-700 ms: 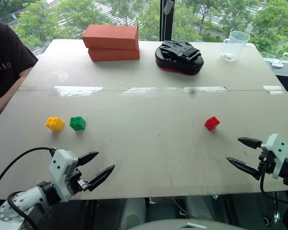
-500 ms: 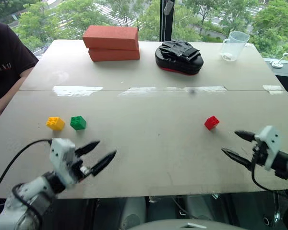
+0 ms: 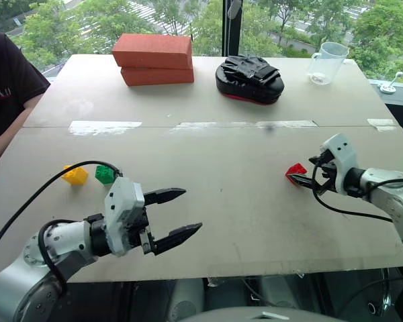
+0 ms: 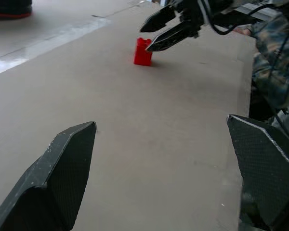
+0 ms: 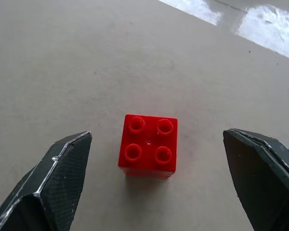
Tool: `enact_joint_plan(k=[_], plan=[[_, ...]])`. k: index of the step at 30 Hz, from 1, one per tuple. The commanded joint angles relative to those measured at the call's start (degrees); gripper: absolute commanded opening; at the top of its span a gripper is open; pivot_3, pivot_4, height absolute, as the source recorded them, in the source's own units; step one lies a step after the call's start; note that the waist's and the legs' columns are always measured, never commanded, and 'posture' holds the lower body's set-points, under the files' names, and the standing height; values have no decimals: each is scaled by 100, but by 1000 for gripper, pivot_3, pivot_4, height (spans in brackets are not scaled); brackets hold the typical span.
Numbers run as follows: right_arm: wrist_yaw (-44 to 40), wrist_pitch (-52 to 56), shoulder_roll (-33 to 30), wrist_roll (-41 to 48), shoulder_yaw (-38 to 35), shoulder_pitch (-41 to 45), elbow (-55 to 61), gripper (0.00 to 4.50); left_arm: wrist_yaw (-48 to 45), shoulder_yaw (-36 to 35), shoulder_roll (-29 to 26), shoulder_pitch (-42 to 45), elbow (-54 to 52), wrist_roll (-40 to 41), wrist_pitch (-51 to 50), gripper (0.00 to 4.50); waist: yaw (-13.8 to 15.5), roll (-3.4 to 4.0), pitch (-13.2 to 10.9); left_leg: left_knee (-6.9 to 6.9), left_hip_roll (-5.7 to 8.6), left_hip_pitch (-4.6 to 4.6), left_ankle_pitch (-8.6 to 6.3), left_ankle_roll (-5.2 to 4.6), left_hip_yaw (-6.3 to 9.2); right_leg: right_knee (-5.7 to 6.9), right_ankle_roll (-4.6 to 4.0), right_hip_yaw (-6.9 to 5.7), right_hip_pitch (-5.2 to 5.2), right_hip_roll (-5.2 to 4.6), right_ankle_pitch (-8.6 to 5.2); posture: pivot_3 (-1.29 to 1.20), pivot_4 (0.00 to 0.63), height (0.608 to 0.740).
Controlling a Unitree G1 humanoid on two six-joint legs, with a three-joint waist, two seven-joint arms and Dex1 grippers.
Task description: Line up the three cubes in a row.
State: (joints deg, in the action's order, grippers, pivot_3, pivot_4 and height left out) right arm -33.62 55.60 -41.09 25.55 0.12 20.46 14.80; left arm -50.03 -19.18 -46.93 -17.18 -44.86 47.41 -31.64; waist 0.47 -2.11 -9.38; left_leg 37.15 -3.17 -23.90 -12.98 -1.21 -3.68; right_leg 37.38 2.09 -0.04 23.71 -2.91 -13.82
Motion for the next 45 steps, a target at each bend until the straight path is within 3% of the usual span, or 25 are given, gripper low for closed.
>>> enact_joint_plan(k=[1,4,6,11,15,19,27,35,45], plan=[[188,298,90,-148,110,318,-204,4500,-81,-61,-60,-52,-191,42,78,4435,2,1,-1,0,0,0,0,0,0,1,0,0,0,0,0,0,150,740],[313,428,226,-241,198,524,-370,4500,-76,-102,-61,-66,-207,76,73,4435,22,2,-1,1,0,0,0,0,-2,1,0,0,0,0,0,0,150,740],[286,485,261,-253,239,630,-395,3742,-72,-127,-57,-81,-213,91,76,4500,19,3,-2,1,0,0,0,0,-4,2,1,0,0,1,0,0,150,740],[175,615,209,-279,337,724,-348,1320,-72,-173,-42,-151,-235,84,89,4500,19,3,-2,1,0,0,0,0,-8,2,1,0,0,2,0,0,150,740],[-541,377,-214,-198,685,674,-37,1339,-68,-258,-7,-314,-252,36,127,4500,16,4,-3,2,-1,0,0,0,-25,2,1,0,0,1,0,0,150,740],[-1626,-1112,-435,-469,1187,852,-143,1339,-60,-410,39,-605,-267,-41,190,4500,-6,4,-3,1,-4,1,0,0,-27,1,2,-1,0,3,0,0,150,740],[-3207,-3430,539,-1503,2508,2571,-2261,1339,-58,-776,103,-1038,-281,-155,304,4500,-141,10,-7,9,-11,14,1,0,-33,15,1,4,0,12,2,0,150,740],[-3832,-4539,1624,-2056,2760,3530,-4112,1339,-4,-1418,173,-1525,-551,33,209,4500,-132,13,-10,6,-10,4,0,1,-38,6,-2,4,2,5,2,0,150,740],[-3967,-4797,2053,-2515,2676,3721,-4841,1339,158,-1672,348,-1968,-853,147,231,4500,-143,15,-11,4,-9,10,1,2,-37,18,-5,0,2,2,3,0,150,740]])
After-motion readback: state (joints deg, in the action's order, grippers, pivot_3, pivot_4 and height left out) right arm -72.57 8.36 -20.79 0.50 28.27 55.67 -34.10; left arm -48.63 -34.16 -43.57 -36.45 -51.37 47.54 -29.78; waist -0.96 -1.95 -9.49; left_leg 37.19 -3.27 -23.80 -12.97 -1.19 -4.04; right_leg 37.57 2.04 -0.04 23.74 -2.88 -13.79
